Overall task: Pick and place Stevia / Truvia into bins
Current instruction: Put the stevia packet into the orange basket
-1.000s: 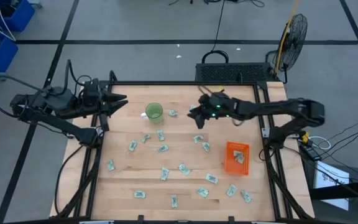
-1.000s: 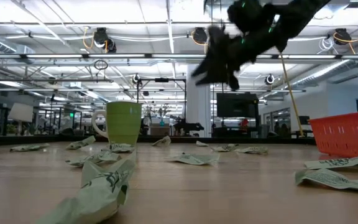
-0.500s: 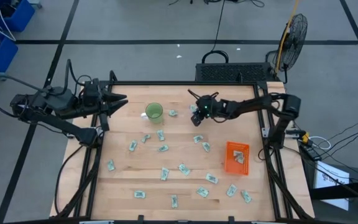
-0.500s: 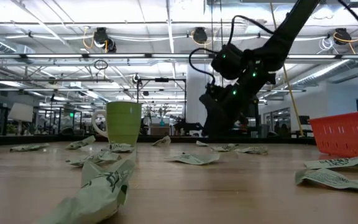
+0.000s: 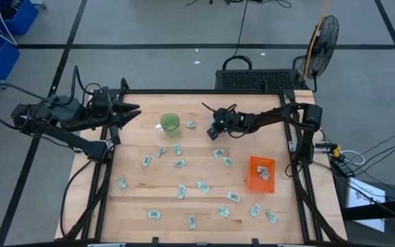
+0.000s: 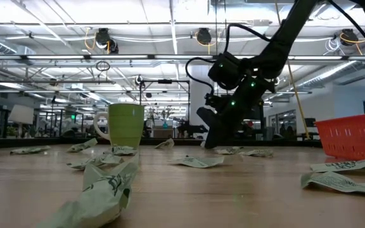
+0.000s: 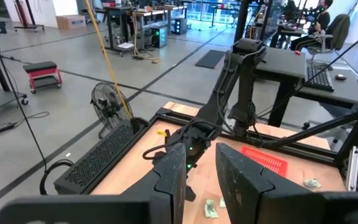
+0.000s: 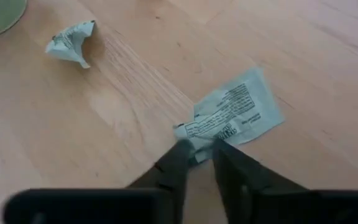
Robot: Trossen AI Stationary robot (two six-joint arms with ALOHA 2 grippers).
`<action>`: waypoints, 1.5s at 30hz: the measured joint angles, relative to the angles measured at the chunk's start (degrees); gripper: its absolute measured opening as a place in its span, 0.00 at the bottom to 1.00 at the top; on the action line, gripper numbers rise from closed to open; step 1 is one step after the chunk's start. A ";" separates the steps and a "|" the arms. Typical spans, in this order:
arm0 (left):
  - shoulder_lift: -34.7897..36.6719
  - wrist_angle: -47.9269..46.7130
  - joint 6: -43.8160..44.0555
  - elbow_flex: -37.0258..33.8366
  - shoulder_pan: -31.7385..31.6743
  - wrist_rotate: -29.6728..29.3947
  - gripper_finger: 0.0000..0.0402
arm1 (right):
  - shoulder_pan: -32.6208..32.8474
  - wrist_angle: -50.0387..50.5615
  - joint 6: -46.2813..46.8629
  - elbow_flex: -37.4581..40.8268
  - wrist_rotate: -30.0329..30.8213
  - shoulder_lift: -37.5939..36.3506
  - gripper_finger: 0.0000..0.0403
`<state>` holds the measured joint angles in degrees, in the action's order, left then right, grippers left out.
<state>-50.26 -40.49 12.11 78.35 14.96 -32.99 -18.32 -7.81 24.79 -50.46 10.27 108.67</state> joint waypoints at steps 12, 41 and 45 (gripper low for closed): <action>0.00 -0.05 -0.38 0.00 0.00 0.12 0.23 | 7.35 10.04 6.48 0.24 -15.30 -20.28 0.00; -12.93 0.31 9.15 0.00 0.00 -0.03 0.23 | 37.80 62.89 29.96 11.73 -21.10 -41.21 0.04; -14.81 1.09 9.38 0.00 0.00 -0.04 0.23 | 37.80 60.33 29.57 12.50 -19.58 -40.75 0.13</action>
<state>-65.07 -39.39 21.49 78.35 14.96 -33.04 19.49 52.51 54.35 -37.95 -9.32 67.93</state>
